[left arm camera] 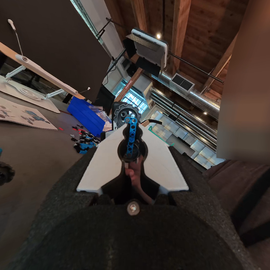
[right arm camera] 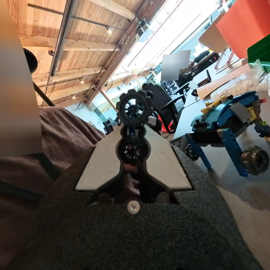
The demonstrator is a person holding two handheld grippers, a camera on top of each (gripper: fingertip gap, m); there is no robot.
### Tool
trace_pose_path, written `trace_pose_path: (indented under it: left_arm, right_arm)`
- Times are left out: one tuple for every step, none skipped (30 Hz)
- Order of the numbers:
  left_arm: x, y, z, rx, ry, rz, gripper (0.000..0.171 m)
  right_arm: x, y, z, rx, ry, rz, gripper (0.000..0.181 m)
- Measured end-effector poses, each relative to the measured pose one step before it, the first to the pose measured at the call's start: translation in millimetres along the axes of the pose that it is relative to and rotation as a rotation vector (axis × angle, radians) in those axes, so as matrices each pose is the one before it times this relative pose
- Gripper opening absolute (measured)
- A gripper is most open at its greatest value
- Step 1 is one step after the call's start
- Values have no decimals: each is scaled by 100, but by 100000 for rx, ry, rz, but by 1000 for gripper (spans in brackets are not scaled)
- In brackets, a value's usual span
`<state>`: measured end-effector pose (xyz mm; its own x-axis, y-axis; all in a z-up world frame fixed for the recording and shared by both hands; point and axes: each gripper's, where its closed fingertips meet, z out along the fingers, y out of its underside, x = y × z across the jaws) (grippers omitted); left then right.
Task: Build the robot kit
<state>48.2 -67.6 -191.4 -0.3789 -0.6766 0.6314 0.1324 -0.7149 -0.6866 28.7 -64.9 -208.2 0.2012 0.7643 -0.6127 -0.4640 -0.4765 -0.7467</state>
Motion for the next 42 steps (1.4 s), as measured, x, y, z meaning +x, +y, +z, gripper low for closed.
trace_pose_path:
  left_arm:
    - [-151, 69, -50, -137, -201, -533, 7]
    - [-151, 56, -79, -81, -133, -427, 8]
    - [-125, 99, -54, -637, 254, -602, 8]
    - [-138, 186, -60, -2052, 452, -1283, 8]
    - [-250, 262, -102, -3417, -259, -1580, 8]
    - [-343, 204, -179, -3297, -1166, -668, 9]
    - [-297, -17, -285, -1712, -1365, 926, 8]
    - [-268, -186, -390, -606, -1608, 2022, 9]
    - [-307, -248, -426, -631, -2166, 2221, 13]
    - [-373, -319, -447, -725, -2454, 1945, 21]
    - [-382, -358, -488, -788, -2471, 1783, 25]
    - [-402, -357, -538, -1177, -2595, 2286, 26]
    - [-463, -362, -638, -1376, -3379, 3566, 26]
    - [-594, -401, -742, -1228, -4584, 5387, 26]
    - [-796, -438, -855, -1085, -5919, 7093, 26]
    - [-1081, -425, -935, -989, -7200, 8060, 26]
    - [-1417, -340, -948, -1092, -8344, 8368, 26]
    - [-1800, -182, -918, -1123, -9579, 7968, 26]
    - [-2060, 6, -801, -972, -10131, 6864, 26]
    - [-1992, 252, -596, -1225, -8883, 5773, 26]
    - [-1720, 494, -388, -1628, -6912, 4751, 26]
    - [-1427, 612, -222, -1368, -5343, 3530, 26]
    - [-1012, 571, -88, -463, -3288, 2104, 26]
    - [-405, 423, -21, 518, -200, 56, 27]
    - [307, 175, -5, 1318, 3472, -2312, 30]
    - [821, -63, -15, 1806, 5822, -3774, 40]
    - [944, -123, 31, 1712, 5502, -3388, 52]
    - [768, 14, 87, 908, 3724, -1418, 64]
    - [472, 215, 146, -283, 1574, 428, 76]
    - [237, 310, 176, -906, -44, 1337, 93]
    - [105, 276, 174, -787, -775, 1783, 103]
    - [61, 137, 129, -95, -734, 1835, 104]
    - [66, -50, 100, 874, -278, 1538, 104]
    - [-4, -29, 145, 531, -237, 1145, 104]
    - [0, 111, 179, -682, 342, 387, 102]
    - [115, 111, 207, -707, 1608, -826, 101]
    - [55, 115, 206, -328, 1819, -1858, 98]
    - [-26, 130, 202, -545, 1567, -2234, 97]
    - [-73, 91, 205, -566, 1447, -2082, 97]
    - [-163, -22, 165, 59, 694, -1974, 96]
    - [-226, -65, 121, 570, -36, -1976, 94]
    - [-187, -4, 68, 254, -279, -1541, 92]
  right_arm:
    - [102, 114, -68, -878, 43, 831, 15]
    - [163, 190, -31, -1417, 743, 386, 15]
    - [159, 133, -31, -1298, 1333, -744, 15]
    - [148, 186, -78, -1858, 1506, -1723, 14]
    - [147, 208, -186, -2357, 1365, -1271, 14]
    - [187, -6, -305, -861, 1504, -928, 13]
    - [145, -210, -413, 689, 1190, -692, 12]
    - [19, -215, -484, 589, 198, 22, 12]
    - [61, -87, -478, -378, 684, -457, 8]
    - [360, -38, -430, -517, 2603, -949, 8]
    - [463, -9, -384, -400, 2920, -646, 8]
    - [246, -105, -306, 495, 1241, -13, 8]
    - [6, -129, -219, 608, -420, 703, 8]
    - [143, -104, -177, 341, 799, -137, 9]
    - [261, 53, -155, -1233, 1708, -1118, 8]
    - [284, 57, -196, -1436, 1684, -1044, 9]
    - [329, -46, -199, -1002, 1261, -155, 8]
    - [459, -61, -142, -1404, 957, 437, 9]
    - [764, -16, -87, -2214, 1559, 876, 8]
    - [990, 127, 48, -3487, 1223, 2009, 9]
    - [1034, 339, 182, -4976, -453, 2993, 9]
    - [1334, 420, 272, -5732, -578, 4180, 10]
    - [1545, 316, 375, -5288, -779, 6167, 10]
    - [1430, 69, 472, -4400, -2167, 7011, 10]
    - [1288, -456, 489, -1703, -2204, 5716, 9]
    - [931, -772, 467, 203, -2851, 4755, 9]
    - [243, -834, 502, 960, -5469, 3941, 9]
    - [-196, -658, 545, 615, -6883, 3000, 10]
    - [-67, -375, 602, 66, -5036, 2286, 9]
    - [334, 115, 642, -1425, -1086, 2097, 9]
    - [388, 700, 629, -4026, 527, 698, 10]
    - [180, 803, 499, -4014, -45, -2033, 10]
    - [80, 301, 292, -122, -815, -2636, 10]
    - [-126, -176, 106, 2770, -2284, 66, 10]
    - [-226, -343, -64, 3200, -2208, 680, 10]
    - [-47, -342, -201, 2787, -302, -171, 9]
    - [171, -196, -279, 1664, 1198, -617, 9]
    - [89, -203, -289, 1459, 70, 248, 10]
    - [232, -350, -291, 2227, 344, 1906, 9]
    - [371, -418, -298, 2834, 1043, 2322, 10]
    - [238, -391, -254, 2668, 460, 1723, 10]
    - [-26, -246, -209, 1607, -506, 649, 10]
